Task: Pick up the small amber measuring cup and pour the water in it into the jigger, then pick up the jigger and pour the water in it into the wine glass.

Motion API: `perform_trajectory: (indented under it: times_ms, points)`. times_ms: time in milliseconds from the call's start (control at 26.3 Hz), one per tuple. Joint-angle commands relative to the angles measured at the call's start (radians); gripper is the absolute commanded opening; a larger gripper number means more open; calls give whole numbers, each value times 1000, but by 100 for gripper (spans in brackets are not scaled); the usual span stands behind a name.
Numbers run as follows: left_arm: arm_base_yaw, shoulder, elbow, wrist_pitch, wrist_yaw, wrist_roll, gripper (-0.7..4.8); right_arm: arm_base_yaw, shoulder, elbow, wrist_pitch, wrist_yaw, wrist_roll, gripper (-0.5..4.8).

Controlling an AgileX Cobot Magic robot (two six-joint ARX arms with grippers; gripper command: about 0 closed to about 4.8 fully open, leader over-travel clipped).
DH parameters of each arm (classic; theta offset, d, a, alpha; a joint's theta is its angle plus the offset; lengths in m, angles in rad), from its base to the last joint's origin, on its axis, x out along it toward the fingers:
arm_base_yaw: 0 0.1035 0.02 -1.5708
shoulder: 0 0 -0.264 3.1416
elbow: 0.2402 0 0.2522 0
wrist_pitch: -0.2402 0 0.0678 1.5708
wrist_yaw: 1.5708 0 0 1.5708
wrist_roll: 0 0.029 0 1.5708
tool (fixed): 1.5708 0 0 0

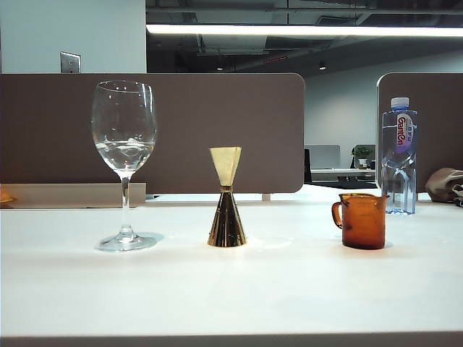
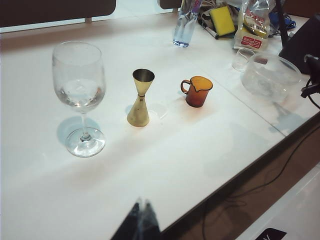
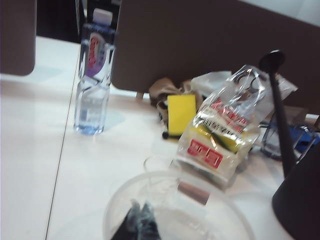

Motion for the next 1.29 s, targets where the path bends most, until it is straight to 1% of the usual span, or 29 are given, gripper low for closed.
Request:
perform_trajectory:
  times_ms: [38,304,342,418,456,494,570,646,722,760,874,912,1292]
  points:
    - [1,0,2,10,2,1,-2,-12,-53,-7,16,-1,4,-5]
    - [1,0,2,10,2,1,-2,-12,-51,-4,17,-1,13,-5]
    - [1,0,2,10,2,1,-2,-12,-51,-4,16,-16,73,-5]
    - [1,0,2,10,1,1,-2,-13,-51,-5,7,-83,209,-5]
    - [1,0,2,10,2,1,-2,-13,-51,-5,-4,-108,233,-5]
    - [1,0,2,10,2,1,-2,-14,-51,-5,-32,-176,271,-5]
    - [1,0,2,10,2,1,-2,-14,-51,-5,-104,-305,285,-5]
    - [1,0,2,10,2,1,-2,-14,-51,-6,-165,-347,285,-5]
    - [1,0,2,10,2,1,-2,-14,-51,-6,-247,-352,285,-5]
    - [1,0,2,10,2,1,-2,-14,-51,-5,-329,-337,285,-5]
    - [1,0,2,10,2,1,-2,-14,-51,-5,-317,-285,280,-5]
    - [1,0,2,10,2,1,-2,-14,-51,-5,-319,-281,280,-5]
    - [1,0,2,10,2,1,-2,-11,-51,-5,-320,-294,281,-5]
